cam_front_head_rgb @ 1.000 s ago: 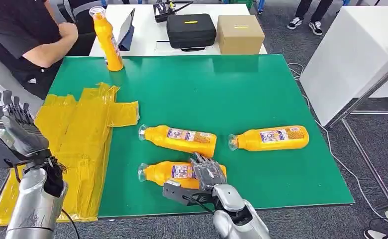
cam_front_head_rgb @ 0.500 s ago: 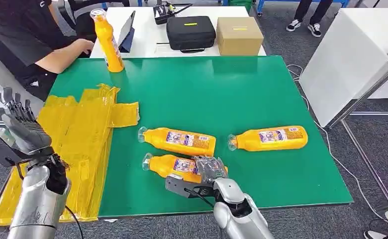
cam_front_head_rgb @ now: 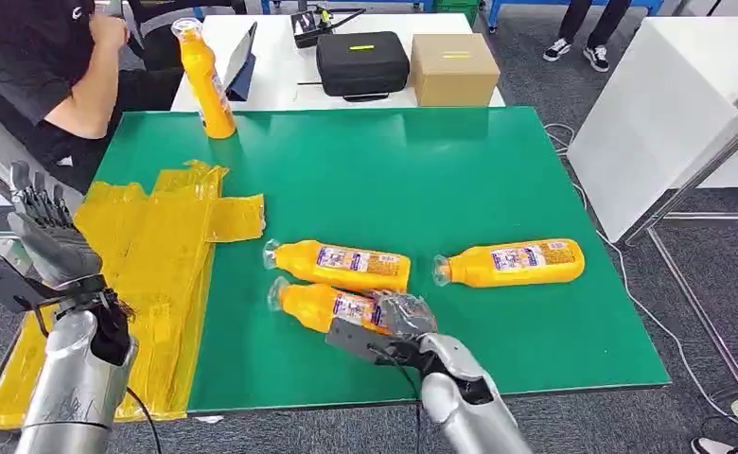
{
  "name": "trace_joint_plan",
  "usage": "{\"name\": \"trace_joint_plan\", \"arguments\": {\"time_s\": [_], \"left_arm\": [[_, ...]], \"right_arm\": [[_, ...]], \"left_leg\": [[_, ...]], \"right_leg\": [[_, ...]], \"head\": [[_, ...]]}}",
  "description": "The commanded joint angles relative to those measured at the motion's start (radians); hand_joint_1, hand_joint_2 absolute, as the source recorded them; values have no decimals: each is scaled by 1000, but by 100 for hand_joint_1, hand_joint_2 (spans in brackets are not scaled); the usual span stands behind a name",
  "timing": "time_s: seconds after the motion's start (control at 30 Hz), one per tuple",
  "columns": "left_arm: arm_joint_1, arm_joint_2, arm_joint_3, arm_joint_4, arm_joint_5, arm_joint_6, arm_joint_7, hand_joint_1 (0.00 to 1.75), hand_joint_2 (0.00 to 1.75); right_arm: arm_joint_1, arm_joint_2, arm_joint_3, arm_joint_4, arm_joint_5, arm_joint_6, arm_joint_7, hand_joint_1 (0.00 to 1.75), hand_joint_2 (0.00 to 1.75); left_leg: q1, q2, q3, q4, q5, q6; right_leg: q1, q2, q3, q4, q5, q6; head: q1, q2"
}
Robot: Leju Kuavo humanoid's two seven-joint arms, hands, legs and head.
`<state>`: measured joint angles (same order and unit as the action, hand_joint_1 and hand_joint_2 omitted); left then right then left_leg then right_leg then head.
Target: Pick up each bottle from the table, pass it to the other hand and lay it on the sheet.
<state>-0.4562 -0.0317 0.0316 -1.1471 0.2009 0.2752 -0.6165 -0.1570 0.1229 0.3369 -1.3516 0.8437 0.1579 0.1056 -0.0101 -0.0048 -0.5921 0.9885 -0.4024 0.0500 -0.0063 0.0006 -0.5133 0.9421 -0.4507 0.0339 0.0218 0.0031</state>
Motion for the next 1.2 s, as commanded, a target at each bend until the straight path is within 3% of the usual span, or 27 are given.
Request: {"name": "trace_joint_plan", "arguments": {"time_s": [0.03,0.23,0.27,0.47,0.6,0.77,1.03,1.2], "left_arm": [[-15,2,-42,63,71,-127,43,0,0],[-22,-10,-64,74,74,-135,43,0,0],[-22,-9,-64,74,76,-136,43,0,175],[-17,-42,-92,87,114,-199,76,0,175],[-14,-40,-95,83,121,-211,78,0,175],[-37,-53,-175,97,189,-323,147,0,175],[-23,-70,-257,97,225,-353,142,0,175],[-11,-80,-319,40,259,-341,173,0,175]], "right_arm": [[-54,-5,-5,-252,-183,-27,-101,175,175],[-77,0,15,-222,-170,-64,-104,175,175],[-80,-2,18,-219,-164,-73,-108,175,175],[-168,39,23,-154,-146,-144,-124,175,175],[-173,37,25,-145,-139,-153,-124,175,175],[-308,68,23,-18,-144,-242,-115,175,175],[-364,90,32,58,-147,-301,-135,175,175],[-451,136,77,191,-168,-323,-123,175,175]], "left_leg": [[0,0,-4,0,1,-3],[1,0,-6,0,0,-4],[1,-1,-6,0,1,-3],[1,1,-8,1,1,-4],[1,0,-9,0,2,-3],[1,2,-9,1,0,-4],[1,1,-9,0,1,-4],[1,1,-11,1,1,-3]], "right_leg": [[0,0,-4,1,0,1],[1,0,-5,0,-1,1],[0,-1,-6,0,0,1],[1,1,-8,2,-1,1],[1,0,-8,0,0,1],[0,2,-9,2,-1,0],[1,1,-9,1,0,1],[1,2,-11,1,0,1]], "head": [[0,0],[0,0],[0,0],[0,0],[0,0],[0,0],[0,0],[0,0]]}}
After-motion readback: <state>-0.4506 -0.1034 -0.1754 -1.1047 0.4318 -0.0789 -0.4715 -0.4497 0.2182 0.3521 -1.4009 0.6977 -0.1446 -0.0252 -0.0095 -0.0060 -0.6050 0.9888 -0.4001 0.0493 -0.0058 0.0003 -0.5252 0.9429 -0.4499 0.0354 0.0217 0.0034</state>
